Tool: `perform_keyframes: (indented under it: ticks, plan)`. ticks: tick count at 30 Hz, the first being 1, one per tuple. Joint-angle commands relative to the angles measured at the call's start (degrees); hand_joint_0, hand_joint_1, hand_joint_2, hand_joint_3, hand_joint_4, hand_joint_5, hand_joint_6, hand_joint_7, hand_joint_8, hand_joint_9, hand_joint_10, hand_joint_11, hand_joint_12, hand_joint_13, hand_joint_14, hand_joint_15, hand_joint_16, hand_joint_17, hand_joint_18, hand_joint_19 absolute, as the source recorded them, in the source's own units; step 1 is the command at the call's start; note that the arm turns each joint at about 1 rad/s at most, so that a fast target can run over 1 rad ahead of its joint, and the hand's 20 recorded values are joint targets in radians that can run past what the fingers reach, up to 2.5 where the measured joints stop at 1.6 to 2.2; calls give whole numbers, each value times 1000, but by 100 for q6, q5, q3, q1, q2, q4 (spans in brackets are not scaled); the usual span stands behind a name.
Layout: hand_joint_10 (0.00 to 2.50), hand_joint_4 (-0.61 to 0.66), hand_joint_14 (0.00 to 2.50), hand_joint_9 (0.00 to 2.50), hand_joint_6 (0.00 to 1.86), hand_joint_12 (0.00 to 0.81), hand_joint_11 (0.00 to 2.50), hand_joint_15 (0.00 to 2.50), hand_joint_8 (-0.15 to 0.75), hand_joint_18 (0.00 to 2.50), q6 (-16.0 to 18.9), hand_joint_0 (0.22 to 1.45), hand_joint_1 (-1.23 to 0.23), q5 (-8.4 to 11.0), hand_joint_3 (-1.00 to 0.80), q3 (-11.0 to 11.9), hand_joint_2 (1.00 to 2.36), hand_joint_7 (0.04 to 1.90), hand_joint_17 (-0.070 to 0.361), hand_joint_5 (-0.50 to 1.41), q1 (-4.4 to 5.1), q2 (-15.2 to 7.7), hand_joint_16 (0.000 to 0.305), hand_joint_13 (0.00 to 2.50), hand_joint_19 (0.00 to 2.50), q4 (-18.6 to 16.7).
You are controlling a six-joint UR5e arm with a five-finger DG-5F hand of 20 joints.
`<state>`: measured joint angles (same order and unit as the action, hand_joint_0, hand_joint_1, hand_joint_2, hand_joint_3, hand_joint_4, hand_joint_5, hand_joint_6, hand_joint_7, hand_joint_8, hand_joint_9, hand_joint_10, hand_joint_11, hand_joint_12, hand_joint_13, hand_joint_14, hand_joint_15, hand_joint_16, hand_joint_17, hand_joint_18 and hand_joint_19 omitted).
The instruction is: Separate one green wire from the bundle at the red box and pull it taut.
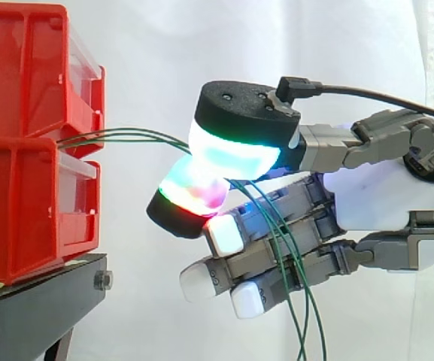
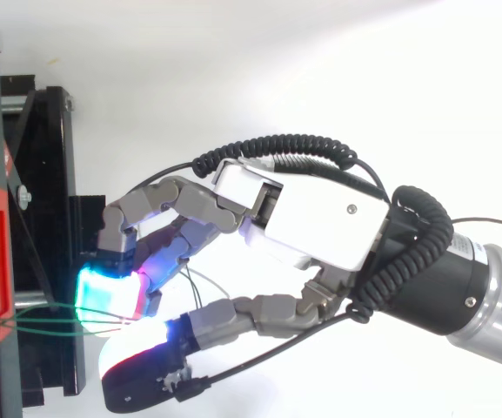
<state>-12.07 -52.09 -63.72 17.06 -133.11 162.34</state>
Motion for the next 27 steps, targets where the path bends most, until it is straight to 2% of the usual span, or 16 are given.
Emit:
perform_keyframes:
  ticks: [1, 4, 6, 11, 15, 18, 21, 24, 27]
  plan:
    - [19, 126, 15, 1088, 913, 300, 571, 386, 253, 756, 12, 581, -768, -3, -500, 0, 1000, 953, 107, -144, 0, 5, 48, 876, 596, 26]
    - [16, 121, 17, 1122, 904, 302, 575, 394, 250, 759, 38, 577, -540, -3, -500, 0, 1000, 997, 107, -136, 0, -4, 47, 885, 622, 70]
    - [16, 103, 16, 1137, 902, 302, 575, 410, 257, 753, 38, 597, -482, -3, -479, 0, 1002, 1037, 107, -134, 0, 5, 47, 887, 635, 79]
    - [16, 110, 16, 1109, 902, 315, 570, 407, 263, 745, 38, 595, -488, -3, -331, 0, 1012, 1041, 110, -139, 0, 5, 49, 872, 645, 79]
    - [16, 125, 17, 1091, 905, 325, 574, 403, 272, 760, 47, 592, -615, -12, -270, 0, 1013, 1018, 116, -143, 0, 5, 51, 877, 626, 105]
    - [16, 141, 16, 1085, 906, 318, 575, 405, 268, 746, 47, 577, -663, -3, -373, 0, 1009, 1018, 112, -147, 0, 13, 50, 873, 635, 105]
    - [16, 142, 15, 1095, 907, 323, 578, 401, 272, 760, 56, 544, -572, -3, -496, 0, 1000, 1001, 115, -146, 0, 13, 51, 882, 627, 105]
    - [17, 151, 16, 1104, 902, 332, 561, 398, 280, 775, 56, 514, -498, -3, -500, 0, 1000, 983, 120, -145, 0, 22, 53, 888, 617, 105]
    - [17, 146, 17, 1105, 898, 335, 559, 391, 282, 779, 47, 509, -499, 6, -500, 0, 1000, 974, 120, -145, 0, 13, 53, 890, 623, 105]
